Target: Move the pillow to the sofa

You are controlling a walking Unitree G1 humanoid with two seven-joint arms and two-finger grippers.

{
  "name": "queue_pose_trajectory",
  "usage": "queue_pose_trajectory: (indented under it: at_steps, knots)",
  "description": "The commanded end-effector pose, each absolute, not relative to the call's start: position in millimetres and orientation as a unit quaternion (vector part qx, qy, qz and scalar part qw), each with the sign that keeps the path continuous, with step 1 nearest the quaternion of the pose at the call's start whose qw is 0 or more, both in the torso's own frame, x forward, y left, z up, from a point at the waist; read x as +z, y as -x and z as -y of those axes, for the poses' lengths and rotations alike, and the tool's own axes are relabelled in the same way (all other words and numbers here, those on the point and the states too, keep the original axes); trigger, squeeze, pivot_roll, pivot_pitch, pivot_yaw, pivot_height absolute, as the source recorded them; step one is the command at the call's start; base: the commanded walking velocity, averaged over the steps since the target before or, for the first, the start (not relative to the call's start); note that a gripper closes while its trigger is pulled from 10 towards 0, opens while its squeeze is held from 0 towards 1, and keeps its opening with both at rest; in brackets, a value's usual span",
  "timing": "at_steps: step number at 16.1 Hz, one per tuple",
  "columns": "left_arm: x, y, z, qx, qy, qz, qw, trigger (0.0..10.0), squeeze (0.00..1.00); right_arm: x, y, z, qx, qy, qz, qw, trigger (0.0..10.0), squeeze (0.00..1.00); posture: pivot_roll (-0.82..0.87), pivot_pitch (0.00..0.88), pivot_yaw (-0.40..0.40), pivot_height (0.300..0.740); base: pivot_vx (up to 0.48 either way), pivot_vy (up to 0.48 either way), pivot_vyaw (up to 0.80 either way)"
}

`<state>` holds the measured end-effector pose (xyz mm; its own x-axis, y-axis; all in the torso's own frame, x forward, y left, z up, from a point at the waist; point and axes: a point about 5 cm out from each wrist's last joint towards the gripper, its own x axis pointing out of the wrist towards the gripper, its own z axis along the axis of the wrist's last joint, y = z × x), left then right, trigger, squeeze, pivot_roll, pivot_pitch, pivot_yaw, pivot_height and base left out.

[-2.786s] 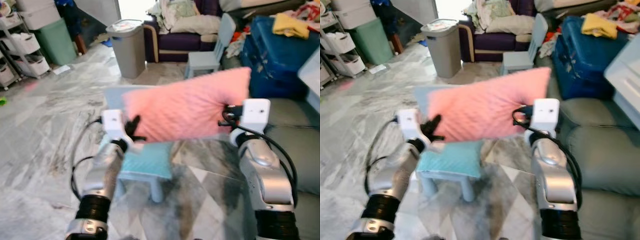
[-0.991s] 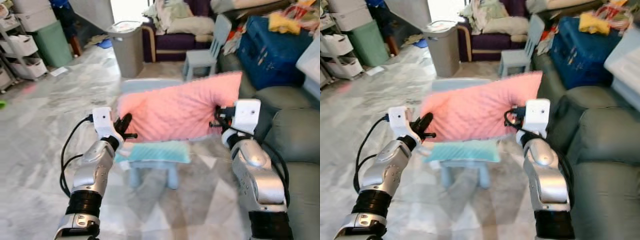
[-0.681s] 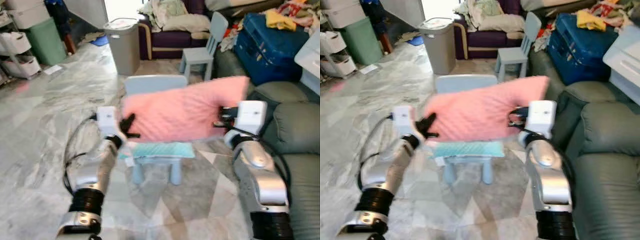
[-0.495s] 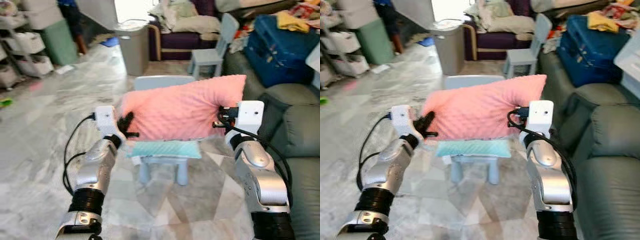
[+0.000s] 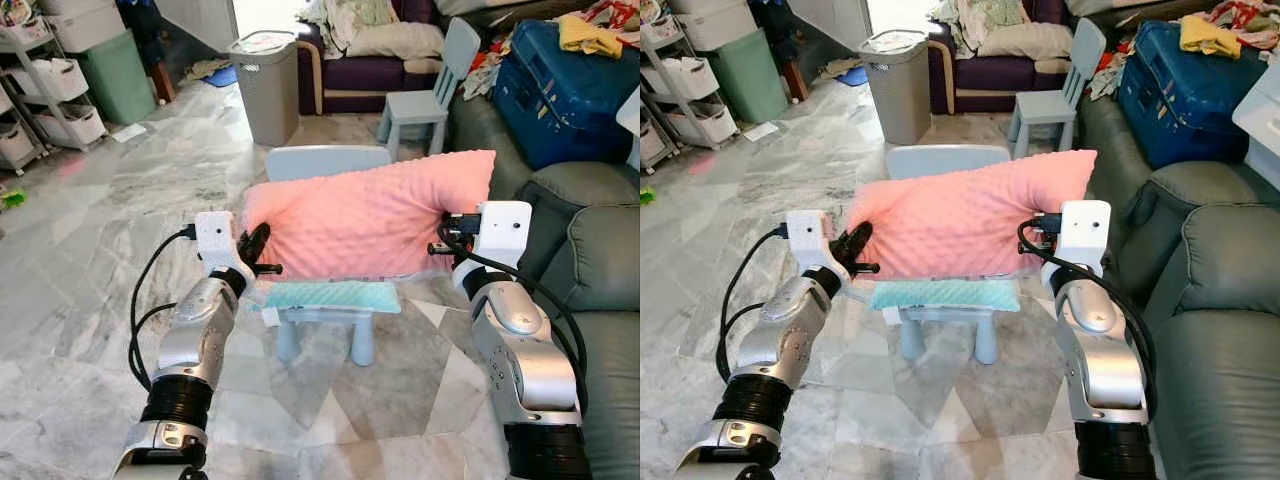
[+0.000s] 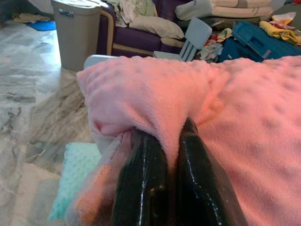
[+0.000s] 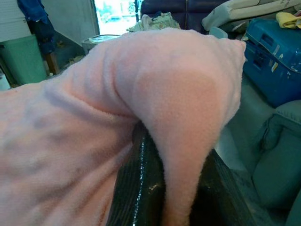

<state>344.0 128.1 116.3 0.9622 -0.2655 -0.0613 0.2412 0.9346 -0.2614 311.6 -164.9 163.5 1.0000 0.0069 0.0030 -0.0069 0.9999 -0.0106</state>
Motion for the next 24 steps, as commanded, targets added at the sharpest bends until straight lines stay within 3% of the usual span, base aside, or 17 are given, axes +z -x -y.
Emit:
queue_pose_trajectory:
  at_steps: [1,24]
  knots:
    - [121.2,-344.8,-128.1,-0.129,0.116,-0.037,0.984,10.0,0.0,173.9,-311.7,161.9,0.008,0.001,0.02,1.0,10.0,0.0,-0.2,0.0,0.066,0.74,0.0,0.0,0.0]
    - [121.2,-344.8,-128.1,-0.129,0.116,-0.037,0.984,10.0,0.0,173.9,-311.7,161.9,0.008,0.001,0.02,1.0,10.0,0.0,-0.2,0.0,0.066,0.74,0.0,0.0,0.0]
